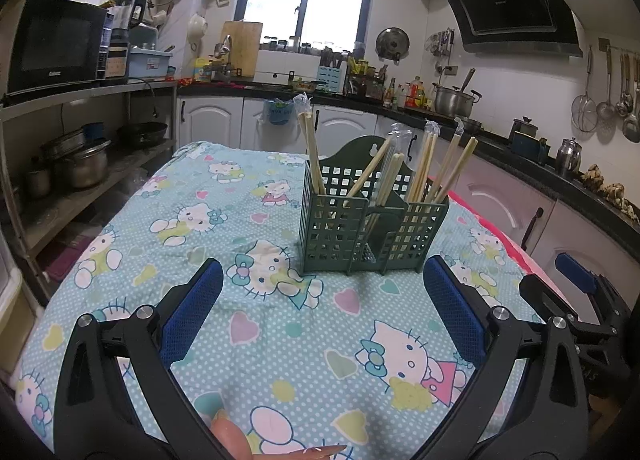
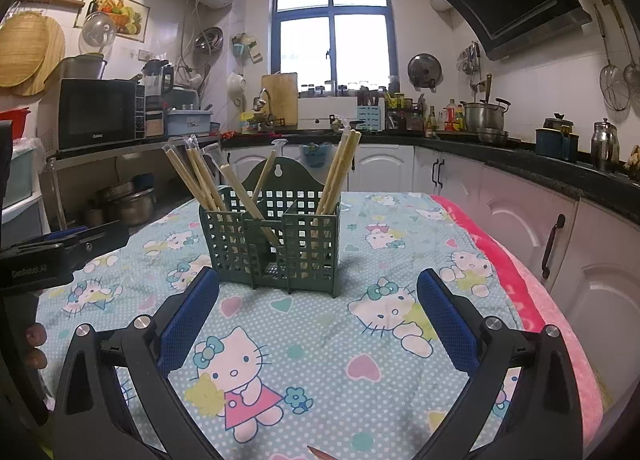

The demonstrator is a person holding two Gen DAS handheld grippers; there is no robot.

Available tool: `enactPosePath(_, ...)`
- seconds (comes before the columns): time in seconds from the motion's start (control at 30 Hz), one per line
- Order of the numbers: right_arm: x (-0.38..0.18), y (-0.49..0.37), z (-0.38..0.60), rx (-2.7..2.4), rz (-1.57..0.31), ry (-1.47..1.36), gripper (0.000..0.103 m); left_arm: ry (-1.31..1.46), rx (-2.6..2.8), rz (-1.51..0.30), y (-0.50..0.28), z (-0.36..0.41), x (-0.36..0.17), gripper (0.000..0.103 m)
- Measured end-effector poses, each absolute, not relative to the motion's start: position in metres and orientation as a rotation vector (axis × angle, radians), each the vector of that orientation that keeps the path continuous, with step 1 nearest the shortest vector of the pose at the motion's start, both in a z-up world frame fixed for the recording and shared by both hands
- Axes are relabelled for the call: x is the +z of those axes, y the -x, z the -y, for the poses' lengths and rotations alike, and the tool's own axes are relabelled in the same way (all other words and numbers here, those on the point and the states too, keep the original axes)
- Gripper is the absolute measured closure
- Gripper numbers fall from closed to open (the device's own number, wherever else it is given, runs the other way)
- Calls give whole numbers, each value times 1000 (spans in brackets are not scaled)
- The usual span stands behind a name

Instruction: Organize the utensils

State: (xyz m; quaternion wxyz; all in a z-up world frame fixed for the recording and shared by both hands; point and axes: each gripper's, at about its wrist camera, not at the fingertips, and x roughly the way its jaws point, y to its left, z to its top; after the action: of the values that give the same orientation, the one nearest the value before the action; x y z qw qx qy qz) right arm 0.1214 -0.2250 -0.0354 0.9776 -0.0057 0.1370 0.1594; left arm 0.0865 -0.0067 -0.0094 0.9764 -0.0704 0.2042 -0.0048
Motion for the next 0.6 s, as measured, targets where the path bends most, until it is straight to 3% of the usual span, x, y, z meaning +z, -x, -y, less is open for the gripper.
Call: enactPosePath(0.6, -37, -121, 224, 322, -274, 10, 6, 144, -8, -410, -86, 6, -9, 11)
